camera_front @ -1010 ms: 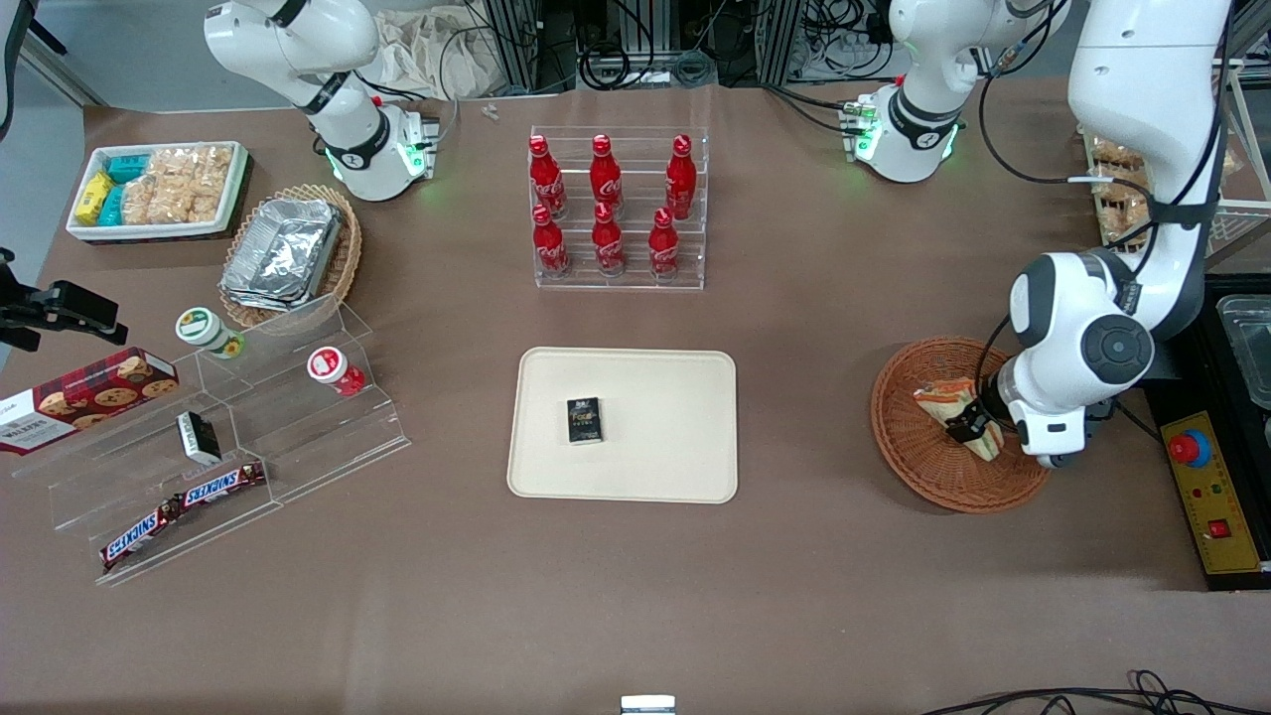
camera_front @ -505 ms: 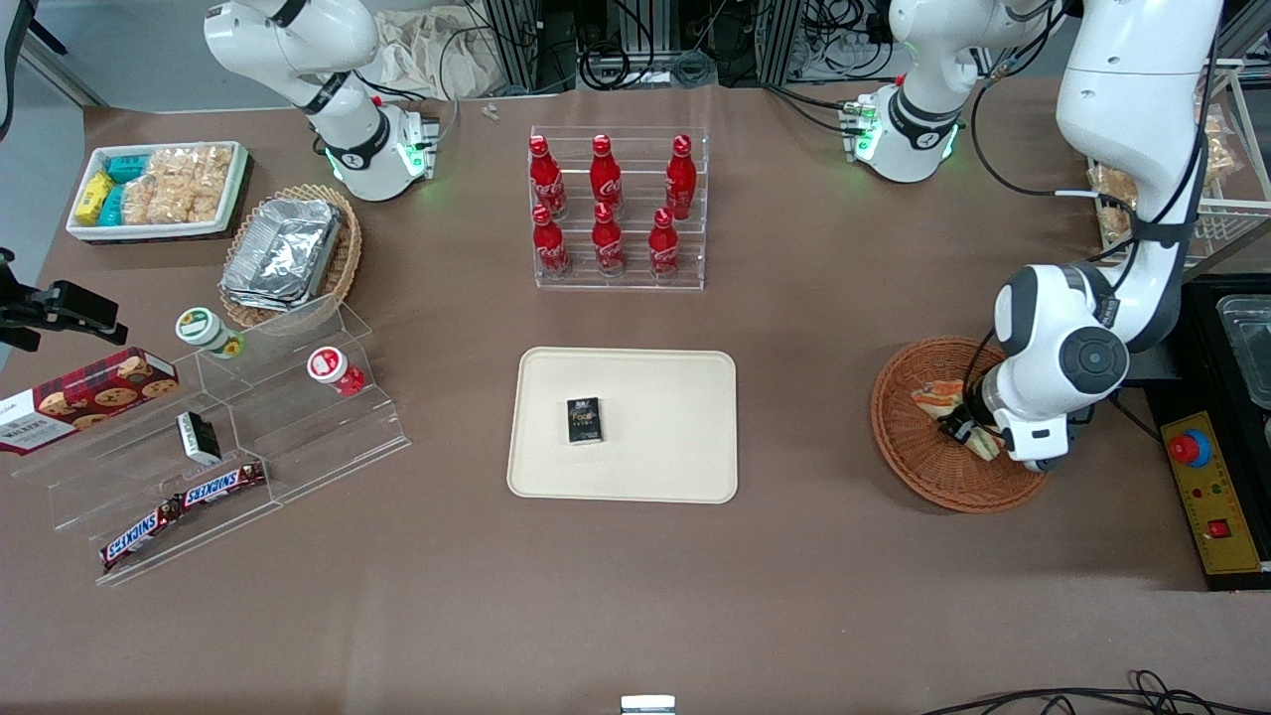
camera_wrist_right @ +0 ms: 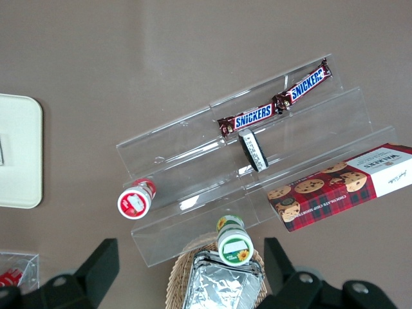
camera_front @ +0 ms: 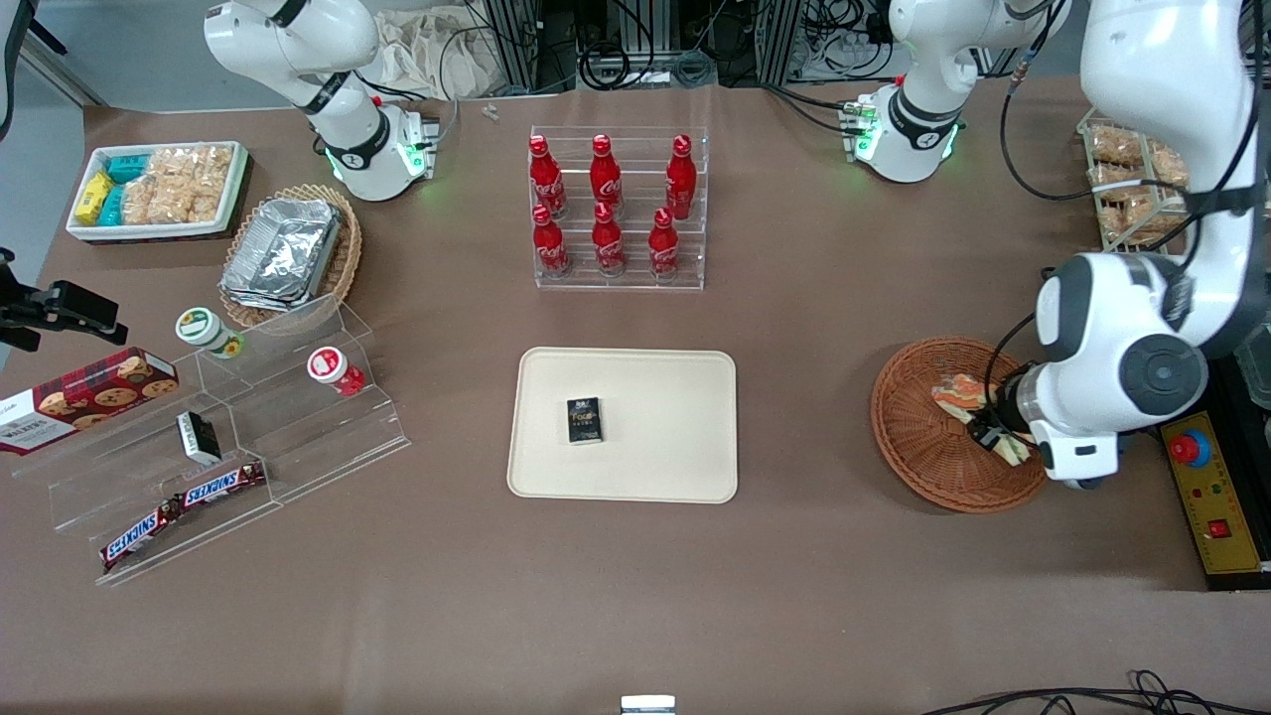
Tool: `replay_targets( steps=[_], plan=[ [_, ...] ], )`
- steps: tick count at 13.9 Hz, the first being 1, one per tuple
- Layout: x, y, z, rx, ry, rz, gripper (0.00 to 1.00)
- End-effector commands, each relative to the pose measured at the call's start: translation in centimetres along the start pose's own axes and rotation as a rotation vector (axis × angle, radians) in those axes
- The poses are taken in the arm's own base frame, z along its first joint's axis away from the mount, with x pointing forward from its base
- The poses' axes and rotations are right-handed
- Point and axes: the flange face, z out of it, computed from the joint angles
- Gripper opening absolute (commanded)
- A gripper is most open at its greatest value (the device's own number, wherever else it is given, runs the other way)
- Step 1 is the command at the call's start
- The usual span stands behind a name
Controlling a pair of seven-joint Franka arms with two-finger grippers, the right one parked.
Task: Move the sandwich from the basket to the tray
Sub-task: 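Lift the sandwich and carry it over the cream tray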
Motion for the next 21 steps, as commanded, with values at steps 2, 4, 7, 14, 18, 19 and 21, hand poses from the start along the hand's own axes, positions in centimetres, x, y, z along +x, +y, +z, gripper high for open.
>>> replay_targets(
  steps=[2,4,7,14,18,19,21],
  plan=[
    [-6.3,4.8,-8.6,-0.066,0.015,0.195,0.00],
    [-11.6,7.9,-8.8,-0.094,0.004,0.383,0.00],
    [-19.4,13.5,-3.9,-0.119,-0.065,0.640,0.00],
    [-28.8,21.0,10.7,-0.102,-0.054,0.766,0.00],
    [-30.2,22.4,15.7,-0.103,-0.015,0.783,0.00],
    [-30.3,22.6,15.9,-0.105,-0.012,0.759,0.06],
    [-29.8,22.6,15.3,-0.114,-0.013,0.727,0.75]
  ],
)
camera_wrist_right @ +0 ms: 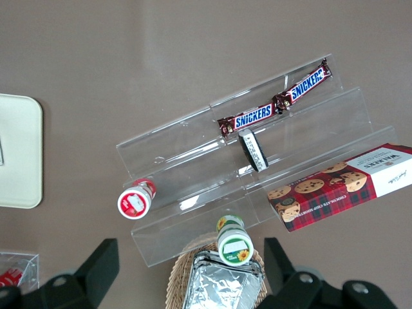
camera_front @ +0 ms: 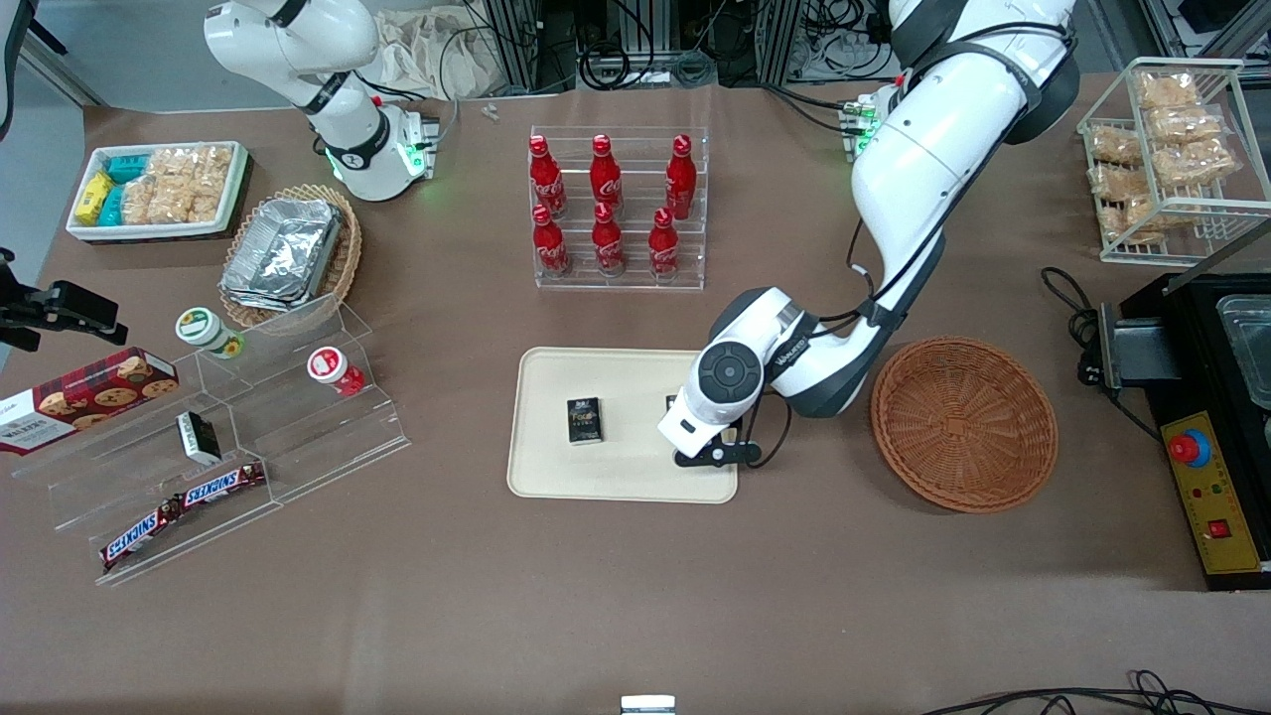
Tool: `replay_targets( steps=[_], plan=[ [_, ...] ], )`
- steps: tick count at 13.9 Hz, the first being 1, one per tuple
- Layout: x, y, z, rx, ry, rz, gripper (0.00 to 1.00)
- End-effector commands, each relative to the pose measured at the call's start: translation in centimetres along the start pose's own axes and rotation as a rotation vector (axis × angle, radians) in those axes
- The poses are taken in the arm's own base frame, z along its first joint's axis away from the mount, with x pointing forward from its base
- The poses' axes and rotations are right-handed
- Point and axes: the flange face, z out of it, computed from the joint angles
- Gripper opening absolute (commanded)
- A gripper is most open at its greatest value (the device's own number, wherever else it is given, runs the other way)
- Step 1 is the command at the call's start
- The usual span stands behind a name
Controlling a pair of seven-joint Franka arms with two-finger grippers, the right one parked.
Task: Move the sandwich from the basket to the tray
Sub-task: 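Lower the sandwich onto the tray and open the left gripper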
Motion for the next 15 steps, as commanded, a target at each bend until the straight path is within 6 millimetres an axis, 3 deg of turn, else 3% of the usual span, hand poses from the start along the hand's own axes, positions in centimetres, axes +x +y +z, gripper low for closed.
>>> replay_targets(
  steps=[1,3,5,7,9,15],
  plan=[
    [0.8,0.0,-0.6,-0.001,0.026,-0.039,1.00],
    [0.7,-0.1,-2.8,0.007,0.051,-0.036,1.00],
    [0.3,-0.9,-7.0,0.042,0.065,-0.041,1.00],
    [0.9,-3.7,-11.7,0.060,0.092,-0.081,1.00],
    [0.8,-6.0,-15.2,0.069,0.106,-0.106,1.00],
    [-2.4,-12.4,-19.9,0.129,0.159,-0.153,1.00]
  ],
)
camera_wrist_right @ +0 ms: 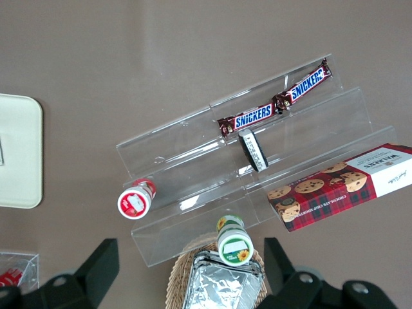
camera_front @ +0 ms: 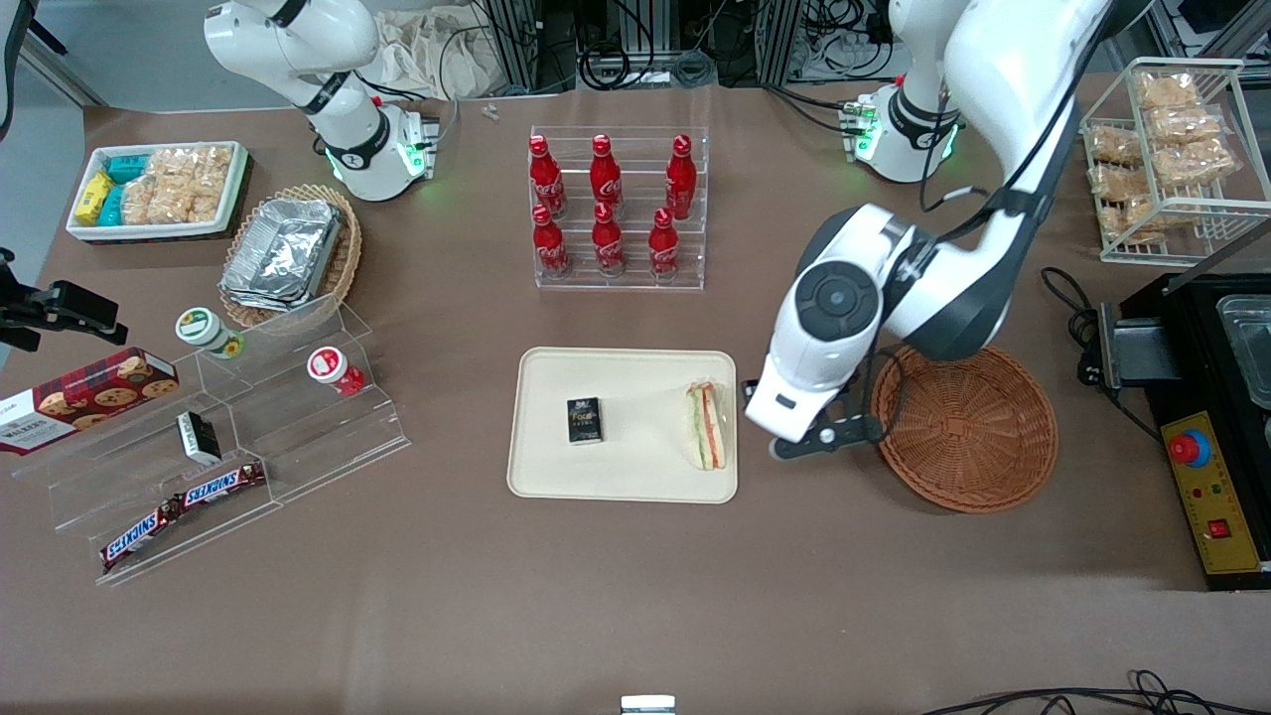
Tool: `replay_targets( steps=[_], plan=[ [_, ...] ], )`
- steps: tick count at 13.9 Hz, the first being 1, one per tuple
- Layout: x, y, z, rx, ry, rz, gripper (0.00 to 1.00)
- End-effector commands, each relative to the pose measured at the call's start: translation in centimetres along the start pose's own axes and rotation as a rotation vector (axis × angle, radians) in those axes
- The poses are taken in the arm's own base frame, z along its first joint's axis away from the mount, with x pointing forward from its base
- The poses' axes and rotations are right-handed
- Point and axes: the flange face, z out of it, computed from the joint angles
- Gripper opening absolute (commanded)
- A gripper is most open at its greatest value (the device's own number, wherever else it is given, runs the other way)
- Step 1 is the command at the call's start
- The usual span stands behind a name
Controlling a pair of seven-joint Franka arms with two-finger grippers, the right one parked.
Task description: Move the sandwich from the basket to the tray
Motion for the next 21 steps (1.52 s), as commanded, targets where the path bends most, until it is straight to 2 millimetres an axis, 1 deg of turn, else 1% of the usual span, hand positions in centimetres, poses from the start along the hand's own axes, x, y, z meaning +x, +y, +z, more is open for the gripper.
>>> replay_targets(
  steps=[1,2,3,4,5,7,8,9,11,12,14,15,16,17,19,20,21],
  plan=[
    [-1.6,-2.8,-2.0,0.019,0.026,0.025,1.00],
    [-1.7,-3.3,-2.9,-0.007,0.006,0.052,1.00],
    [-0.2,-5.9,-3.5,-0.019,-0.015,0.044,1.00],
    [0.5,-7.5,-4.1,-0.013,-0.023,0.061,1.00],
    [0.5,-8.3,-5.0,-0.011,-0.030,0.093,1.00],
    [2.3,-11.7,-5.9,-0.013,-0.037,0.109,1.00],
    [2.6,-13.1,-6.4,-0.006,-0.042,0.146,1.00],
    [3.2,-15.2,-6.9,0.000,-0.056,0.167,1.00],
    [4.4,-18.6,-7.1,-0.012,-0.072,0.202,1.00],
    [5.4,-20.8,-6.9,-0.014,-0.079,0.207,1.00],
    [6.8,-25.1,-7.3,-0.034,-0.076,0.235,1.00],
    [6.8,-26.7,-7.9,-0.049,-0.076,0.253,1.00],
    [7.2,-28.8,-7.8,-0.052,-0.086,0.261,1.00],
    [7.0,-29.6,-8.0,-0.052,-0.092,0.290,1.00],
    [6.7,-29.3,-8.0,-0.037,-0.106,0.319,1.00],
    [6.8,-29.6,-7.9,-0.026,-0.107,0.311,1.00],
    [6.3,-29.2,-8.6,-0.017,-0.100,0.316,1.00]
  ],
)
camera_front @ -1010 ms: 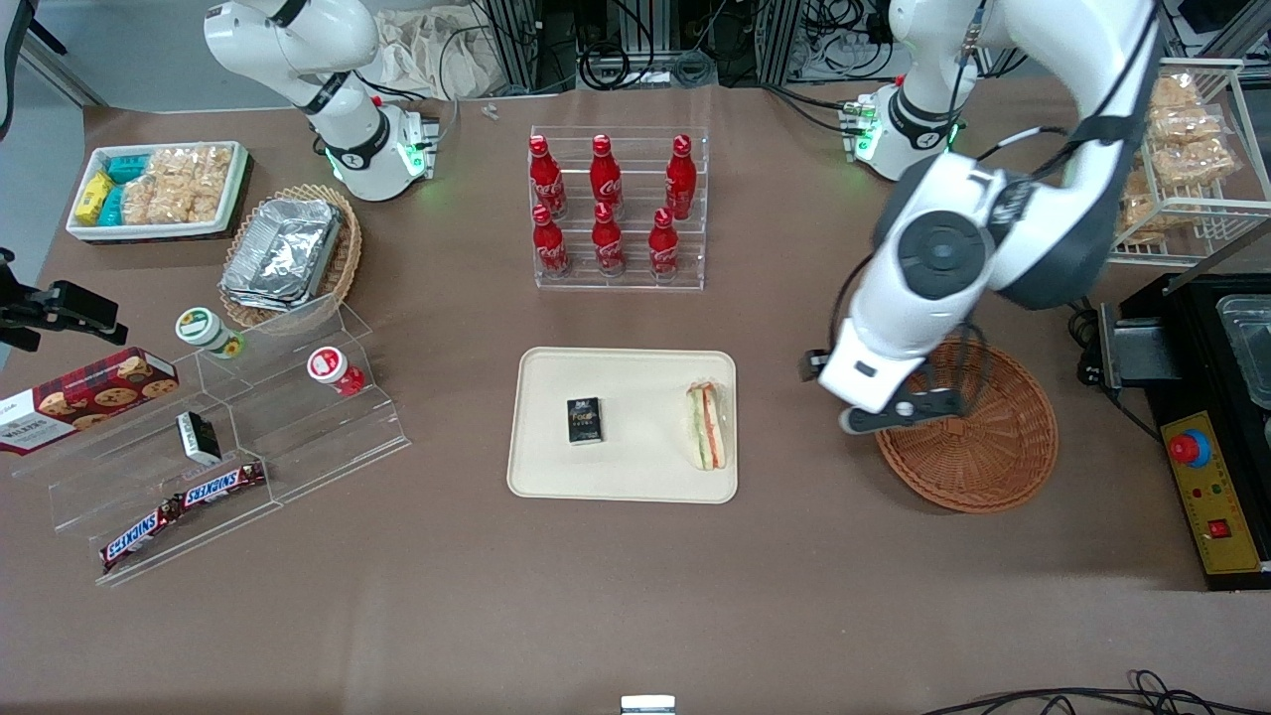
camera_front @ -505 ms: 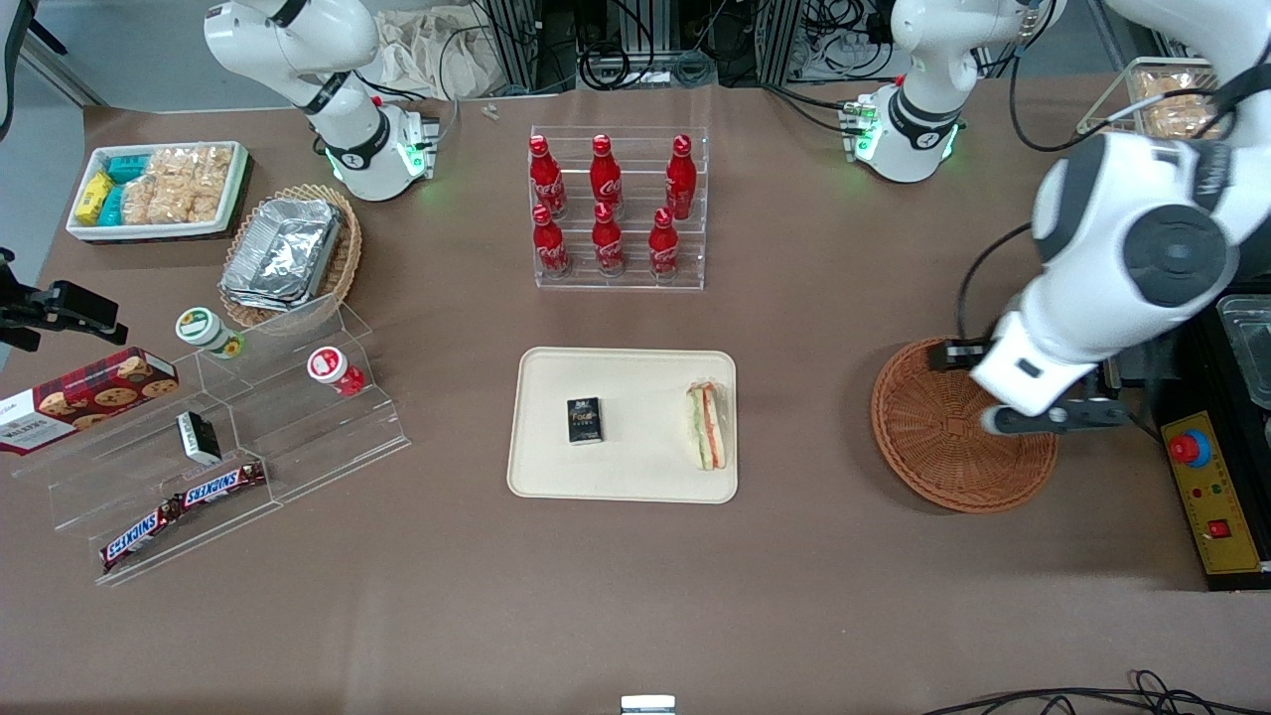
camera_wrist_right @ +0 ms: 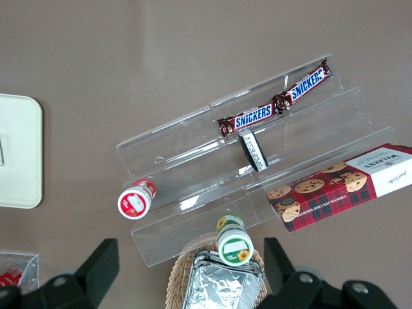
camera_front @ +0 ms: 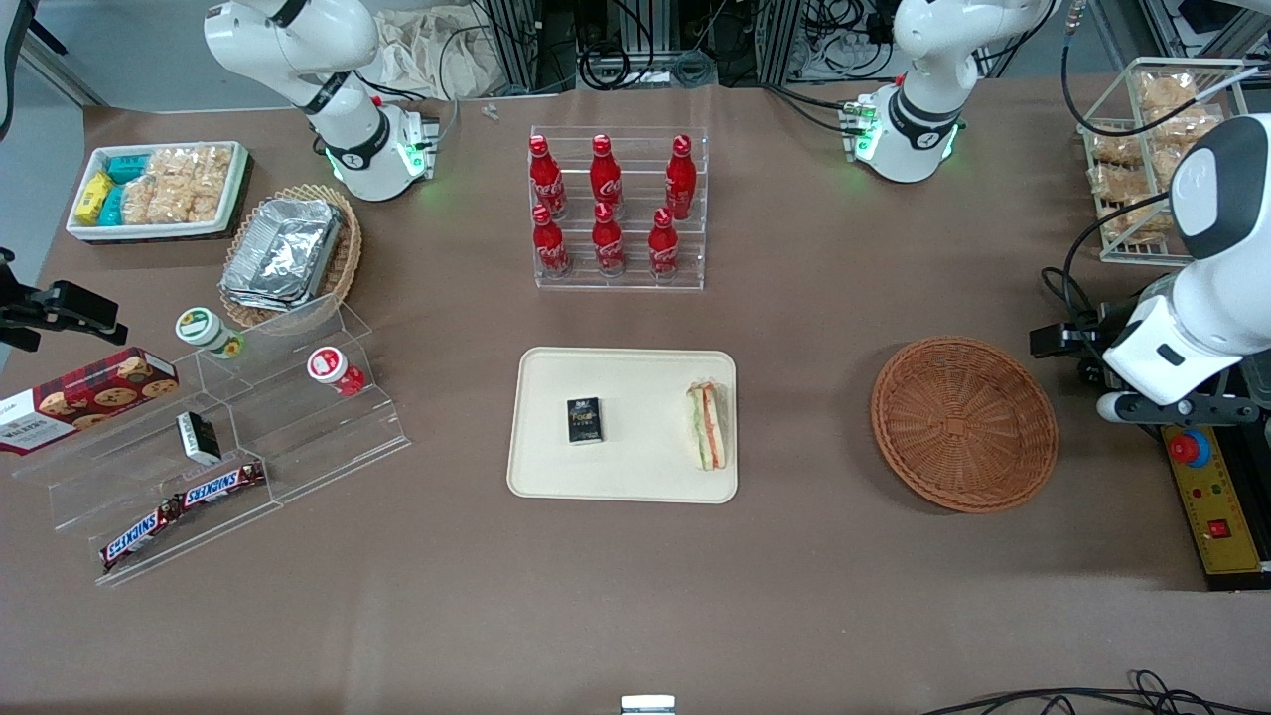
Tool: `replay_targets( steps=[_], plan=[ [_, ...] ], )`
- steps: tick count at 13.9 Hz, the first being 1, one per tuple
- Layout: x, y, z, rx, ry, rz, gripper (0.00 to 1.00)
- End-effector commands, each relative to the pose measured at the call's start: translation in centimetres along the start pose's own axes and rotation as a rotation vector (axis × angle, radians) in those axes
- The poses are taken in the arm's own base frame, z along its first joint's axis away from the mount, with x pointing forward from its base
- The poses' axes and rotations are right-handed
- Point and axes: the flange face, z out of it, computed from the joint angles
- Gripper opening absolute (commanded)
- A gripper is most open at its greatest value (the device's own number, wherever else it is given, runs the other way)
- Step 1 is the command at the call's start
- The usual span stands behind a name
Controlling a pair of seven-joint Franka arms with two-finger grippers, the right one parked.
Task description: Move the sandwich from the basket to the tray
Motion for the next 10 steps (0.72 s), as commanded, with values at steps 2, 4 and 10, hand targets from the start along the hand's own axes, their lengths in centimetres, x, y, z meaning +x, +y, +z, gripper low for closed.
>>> replay_targets(
  steps=[2,4,10],
  plan=[
    [-2.2,2.2,-1.1,0.023,-0.002,0.035,1.00],
    [-1.9,2.5,-1.5,0.023,0.006,0.031,1.00],
    [-0.2,4.1,-3.0,0.008,0.032,0.000,1.00]
  ],
)
